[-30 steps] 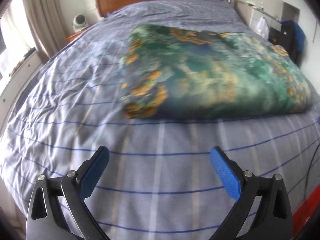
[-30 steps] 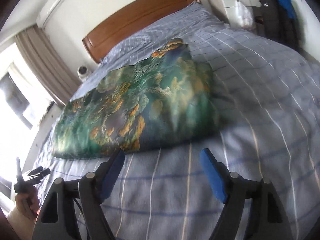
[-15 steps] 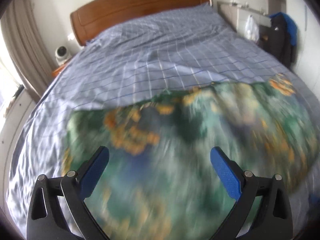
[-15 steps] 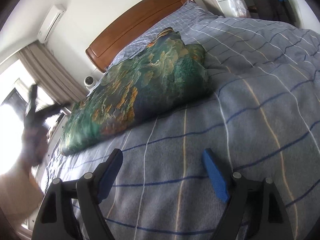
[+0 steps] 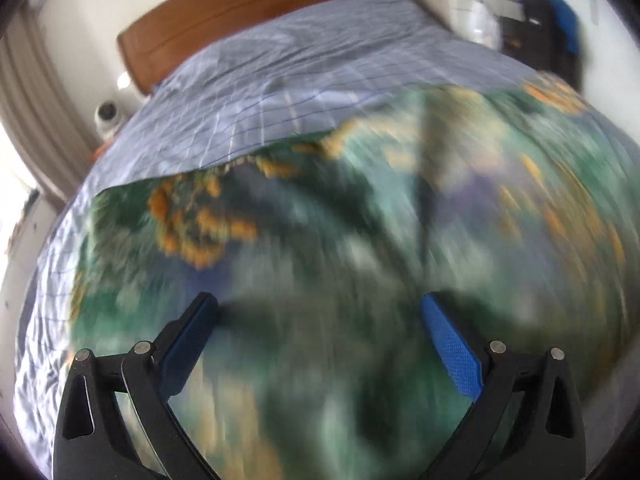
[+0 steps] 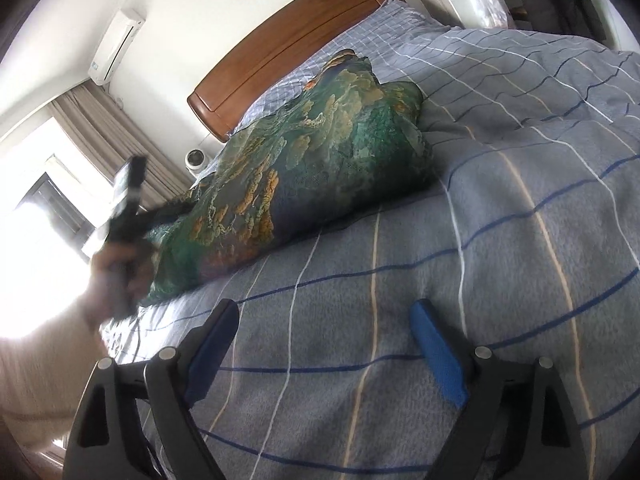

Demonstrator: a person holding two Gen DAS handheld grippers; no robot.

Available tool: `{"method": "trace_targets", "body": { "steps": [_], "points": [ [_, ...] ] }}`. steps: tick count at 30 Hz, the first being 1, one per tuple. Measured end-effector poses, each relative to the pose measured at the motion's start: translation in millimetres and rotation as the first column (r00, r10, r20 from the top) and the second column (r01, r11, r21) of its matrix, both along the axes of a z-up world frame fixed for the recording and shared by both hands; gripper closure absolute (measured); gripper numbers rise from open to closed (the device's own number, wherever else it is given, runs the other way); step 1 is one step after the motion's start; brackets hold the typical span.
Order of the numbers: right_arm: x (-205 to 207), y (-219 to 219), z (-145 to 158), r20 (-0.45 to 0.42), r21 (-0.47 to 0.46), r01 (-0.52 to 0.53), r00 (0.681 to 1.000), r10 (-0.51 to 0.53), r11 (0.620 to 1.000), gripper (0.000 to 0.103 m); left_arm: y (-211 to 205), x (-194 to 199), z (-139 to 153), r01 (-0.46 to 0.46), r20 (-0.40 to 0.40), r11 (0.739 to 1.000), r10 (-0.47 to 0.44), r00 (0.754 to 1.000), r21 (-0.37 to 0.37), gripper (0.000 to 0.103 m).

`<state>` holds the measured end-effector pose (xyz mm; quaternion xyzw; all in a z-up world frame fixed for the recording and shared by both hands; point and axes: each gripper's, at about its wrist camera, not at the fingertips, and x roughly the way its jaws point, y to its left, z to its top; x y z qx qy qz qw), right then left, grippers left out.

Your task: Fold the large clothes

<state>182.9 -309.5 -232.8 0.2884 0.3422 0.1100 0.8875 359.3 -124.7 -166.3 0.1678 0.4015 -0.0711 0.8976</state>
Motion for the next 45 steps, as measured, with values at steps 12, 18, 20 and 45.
{"method": "trace_targets", "body": {
  "steps": [12,18,20,45],
  "points": [
    [2,12,-4,0.012,-0.089,0.001,1.0,0.0,0.996,0.013,-9,-102,4,0.061,0.048,0.994,-0.065,0.997,0.091,0.002],
    [0,17,-5,0.023,-0.129,0.007,1.0,-0.004,0.992,0.013,-14,-117,10,0.045,0.078,0.994,-0.053,0.996,0.101,0.002],
    [0,18,-6,0.025,-0.14,0.007,1.0,-0.004,0.99,0.013,-14,-120,14,0.043,0.087,0.994,-0.052,0.995,0.102,0.002],
    [0,36,-8,0.031,-0.26,0.01,1.0,-0.002,0.966,0.011,47,-153,-53,-0.121,-0.234,0.957,0.057,0.97,-0.265,0.0]
  ]
}}
